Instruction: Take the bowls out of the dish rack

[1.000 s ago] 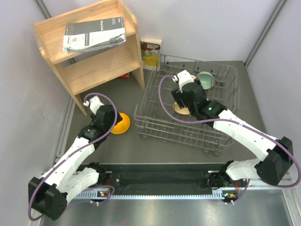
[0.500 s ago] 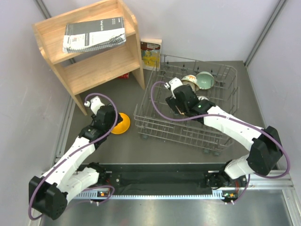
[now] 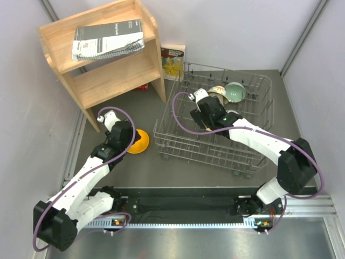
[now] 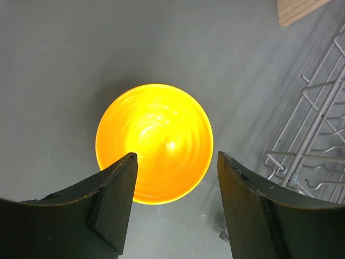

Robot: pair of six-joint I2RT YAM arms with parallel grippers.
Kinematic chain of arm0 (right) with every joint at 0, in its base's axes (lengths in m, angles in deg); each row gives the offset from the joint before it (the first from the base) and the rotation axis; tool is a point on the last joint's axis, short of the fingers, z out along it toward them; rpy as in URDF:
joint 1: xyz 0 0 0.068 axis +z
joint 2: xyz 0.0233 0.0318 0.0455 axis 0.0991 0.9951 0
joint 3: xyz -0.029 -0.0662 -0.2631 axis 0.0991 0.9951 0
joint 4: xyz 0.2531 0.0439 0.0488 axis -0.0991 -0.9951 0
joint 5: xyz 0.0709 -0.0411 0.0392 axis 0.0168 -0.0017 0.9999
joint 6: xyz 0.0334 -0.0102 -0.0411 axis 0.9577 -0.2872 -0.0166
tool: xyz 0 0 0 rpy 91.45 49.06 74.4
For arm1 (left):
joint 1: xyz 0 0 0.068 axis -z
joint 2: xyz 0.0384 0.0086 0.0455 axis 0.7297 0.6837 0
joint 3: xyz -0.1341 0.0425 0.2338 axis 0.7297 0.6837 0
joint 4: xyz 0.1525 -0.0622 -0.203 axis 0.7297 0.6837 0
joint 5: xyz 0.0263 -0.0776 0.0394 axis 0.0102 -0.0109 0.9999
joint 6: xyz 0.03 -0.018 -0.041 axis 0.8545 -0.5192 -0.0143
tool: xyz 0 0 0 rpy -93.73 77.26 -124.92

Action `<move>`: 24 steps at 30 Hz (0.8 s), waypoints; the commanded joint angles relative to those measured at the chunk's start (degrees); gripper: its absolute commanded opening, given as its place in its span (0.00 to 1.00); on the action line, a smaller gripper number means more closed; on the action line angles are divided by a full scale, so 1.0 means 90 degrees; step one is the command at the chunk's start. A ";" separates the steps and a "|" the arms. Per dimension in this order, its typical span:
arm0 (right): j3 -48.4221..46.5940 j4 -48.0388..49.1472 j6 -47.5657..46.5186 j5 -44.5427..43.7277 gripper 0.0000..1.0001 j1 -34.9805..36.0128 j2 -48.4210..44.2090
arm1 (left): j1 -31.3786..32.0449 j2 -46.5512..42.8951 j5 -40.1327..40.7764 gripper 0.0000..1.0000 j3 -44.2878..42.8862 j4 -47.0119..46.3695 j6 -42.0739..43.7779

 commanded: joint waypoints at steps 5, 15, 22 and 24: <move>-0.0162 0.0340 0.0005 -0.0239 0.77 -0.0207 0.0135 | -0.0012 -0.0014 0.0038 0.66 0.0069 -0.0290 0.0058; 0.0004 0.0604 -0.0015 -0.0356 0.42 -0.0275 0.0194 | -0.0012 0.0074 -0.0040 0.66 0.0060 -0.0320 0.0058; 0.0121 0.0614 -0.0025 -0.0736 0.03 -0.0266 -0.0109 | -0.0012 0.0152 -0.0069 0.66 0.0089 -0.0398 0.0058; 0.0150 0.0662 -0.0015 -0.0786 0.00 -0.0256 -0.0225 | -0.0012 0.0181 -0.0108 0.65 0.0099 -0.0408 0.0048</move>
